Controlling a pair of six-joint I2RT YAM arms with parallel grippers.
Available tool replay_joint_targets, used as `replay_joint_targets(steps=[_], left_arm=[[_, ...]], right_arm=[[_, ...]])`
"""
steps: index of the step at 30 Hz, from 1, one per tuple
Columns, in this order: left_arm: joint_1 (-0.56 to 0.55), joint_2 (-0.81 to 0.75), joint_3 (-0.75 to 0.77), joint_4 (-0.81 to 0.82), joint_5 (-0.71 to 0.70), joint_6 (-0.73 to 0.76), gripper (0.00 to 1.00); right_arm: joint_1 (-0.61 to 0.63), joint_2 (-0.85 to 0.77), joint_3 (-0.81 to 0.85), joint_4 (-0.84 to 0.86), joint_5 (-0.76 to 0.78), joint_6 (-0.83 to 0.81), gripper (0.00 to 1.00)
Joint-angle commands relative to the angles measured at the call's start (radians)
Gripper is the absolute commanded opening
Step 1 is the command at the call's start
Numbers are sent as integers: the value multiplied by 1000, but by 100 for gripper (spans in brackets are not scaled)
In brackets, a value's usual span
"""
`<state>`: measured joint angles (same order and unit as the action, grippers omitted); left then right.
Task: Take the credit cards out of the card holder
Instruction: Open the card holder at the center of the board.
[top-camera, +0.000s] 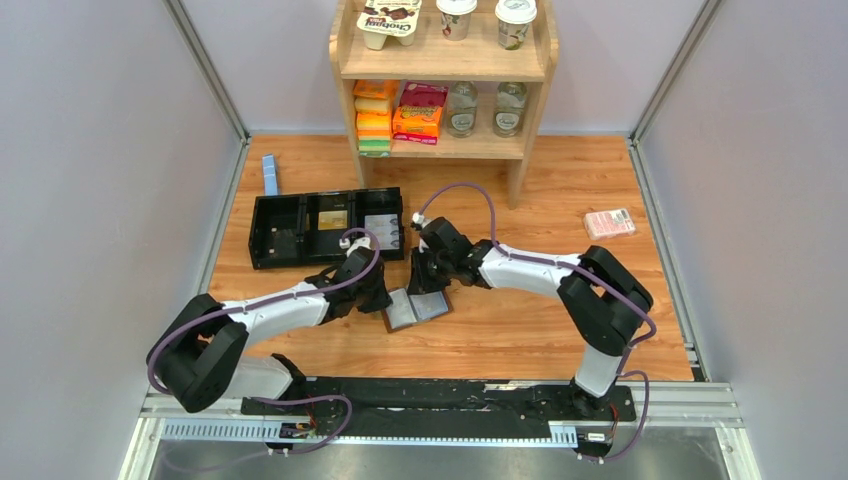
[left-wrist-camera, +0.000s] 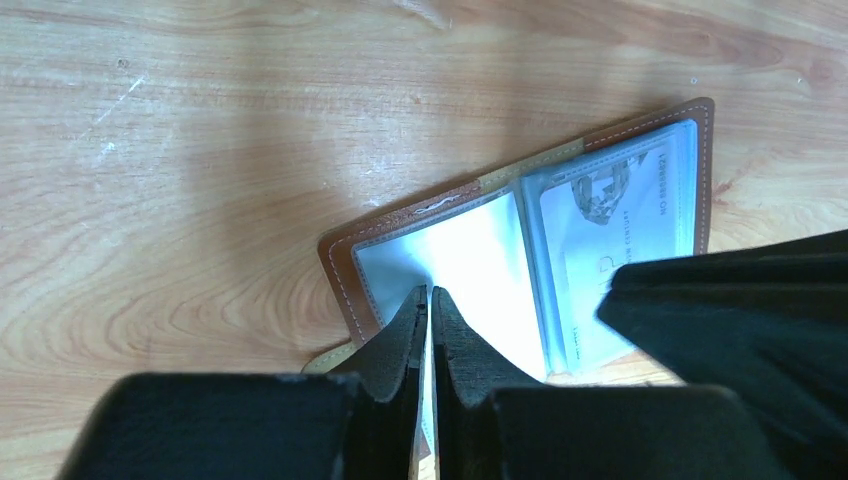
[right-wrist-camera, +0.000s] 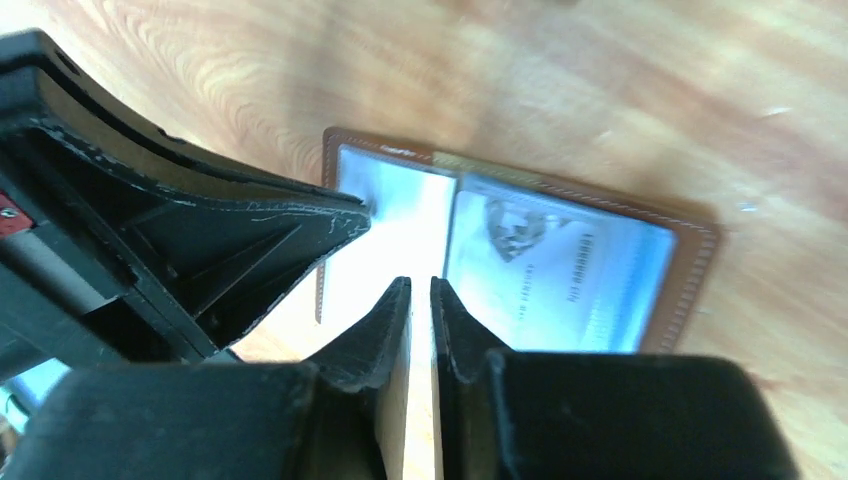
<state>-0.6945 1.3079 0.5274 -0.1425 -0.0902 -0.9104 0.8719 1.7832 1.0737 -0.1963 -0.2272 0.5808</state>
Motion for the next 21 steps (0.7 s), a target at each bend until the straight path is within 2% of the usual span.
replay_joint_targets(steps=[1,5,12,21], left_arm=[[9,21,-4,15,9,8,11],[12,14,0,23,14,7,11],[12,22,26,31,32,-7,11],[12,34,45,55,61,-30,12]], right_arm=[[-42,-67,-8,-55,83,-58,17],[-57,-70,-18,-71,88,-75,20],[-80,-84,-55,-98,134,-91,21],[-80,-80,-103,-75,83,-81,20]])
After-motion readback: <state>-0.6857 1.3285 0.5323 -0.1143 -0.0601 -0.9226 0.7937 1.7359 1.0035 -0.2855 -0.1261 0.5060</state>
